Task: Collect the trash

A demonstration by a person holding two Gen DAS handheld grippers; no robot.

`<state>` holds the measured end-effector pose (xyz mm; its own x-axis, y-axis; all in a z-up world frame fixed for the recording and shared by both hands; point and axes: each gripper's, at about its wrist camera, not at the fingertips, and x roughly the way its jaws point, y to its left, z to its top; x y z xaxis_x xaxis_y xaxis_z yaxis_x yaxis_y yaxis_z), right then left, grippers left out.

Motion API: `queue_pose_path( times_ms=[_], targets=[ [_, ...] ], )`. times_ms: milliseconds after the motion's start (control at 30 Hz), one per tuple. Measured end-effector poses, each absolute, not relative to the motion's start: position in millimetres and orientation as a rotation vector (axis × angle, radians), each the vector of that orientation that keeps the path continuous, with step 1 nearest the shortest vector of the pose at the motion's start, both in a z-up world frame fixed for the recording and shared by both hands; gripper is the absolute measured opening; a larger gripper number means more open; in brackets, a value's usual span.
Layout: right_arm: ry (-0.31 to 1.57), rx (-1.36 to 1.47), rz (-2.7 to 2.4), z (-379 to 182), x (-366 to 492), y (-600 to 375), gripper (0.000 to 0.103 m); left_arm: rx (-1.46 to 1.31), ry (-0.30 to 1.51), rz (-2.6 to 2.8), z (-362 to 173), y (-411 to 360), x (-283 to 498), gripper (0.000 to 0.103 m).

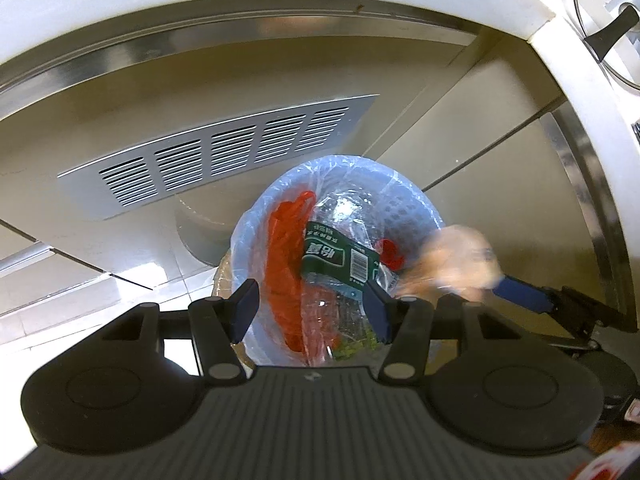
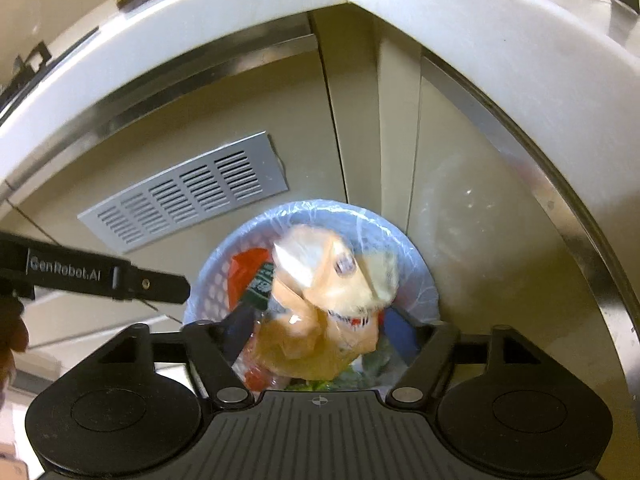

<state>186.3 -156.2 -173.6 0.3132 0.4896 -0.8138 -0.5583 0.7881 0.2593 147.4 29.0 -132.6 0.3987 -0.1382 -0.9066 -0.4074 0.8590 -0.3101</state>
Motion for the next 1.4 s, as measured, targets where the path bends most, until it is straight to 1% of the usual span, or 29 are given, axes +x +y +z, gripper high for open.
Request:
queue_pose_path(
  times_ms=[300,567,700,733,800,900,933,967,1000,1033,1100,1167,1233,1333,1400],
  targets=[
    [1.075,-0.101,0.676,-174.1,181.4,-156.2,0.073,-0.541,1.151,0.189,-129.6,31.6,139.8,0.057],
    [1.065,-0.119,0.681,-170.6,177.8,-159.1,0.073,-0.528,1.136,0.178,-123.0,25.7,137.7,0.058],
    [1.058,-0.122,0.684,-168.3,176.1,-162.4,0.073,-0.513,1.127,0.179,-117.9,21.7,136.8,0.061],
    [1.058,-0.123,0.686,-167.5,175.9,-163.7,0.073,-0.508,1.125,0.179,-116.4,20.7,136.4,0.062],
    [1.059,-0.127,0.689,-167.0,173.9,-164.4,0.073,-0.490,1.119,0.184,-113.1,17.9,134.7,0.069],
    [1.060,-0.141,0.701,-165.6,170.0,-165.2,0.073,-0.473,1.104,0.198,-107.2,15.6,130.1,0.075],
    [1.060,-0.147,0.705,-165.3,168.7,-165.5,0.073,-0.470,1.102,0.206,-105.3,15.6,128.3,0.078],
    [1.060,-0.151,0.710,-164.3,168.0,-166.1,0.073,-0.465,1.097,0.216,-103.2,15.3,125.9,0.084],
    [1.060,-0.154,0.715,-163.4,167.5,-166.3,0.073,-0.460,1.091,0.225,-101.0,14.7,123.3,0.087],
    [1.057,-0.158,0.723,-162.4,167.1,-166.6,0.073,-0.453,1.086,0.232,-99.3,13.6,120.7,0.088],
    [1.049,-0.168,0.741,-160.6,166.7,-167.0,0.073,-0.443,1.075,0.251,-96.0,11.6,115.4,0.094],
    [1.041,-0.177,0.758,-158.8,166.9,-167.7,0.073,-0.438,1.058,0.274,-93.0,8.9,109.5,0.098],
    [1.034,-0.186,0.772,-157.2,166.4,-168.6,0.073,-0.432,1.048,0.296,-89.7,6.1,103.4,0.099],
    [1.023,-0.184,0.795,-152.5,162.9,-171.8,0.080,-0.419,1.029,0.319,-85.9,0.7,94.6,0.102],
    [1.015,-0.182,0.800,-148.5,159.9,-175.0,0.081,-0.415,1.018,0.317,-83.0,-0.9,89.1,0.102]
  ],
)
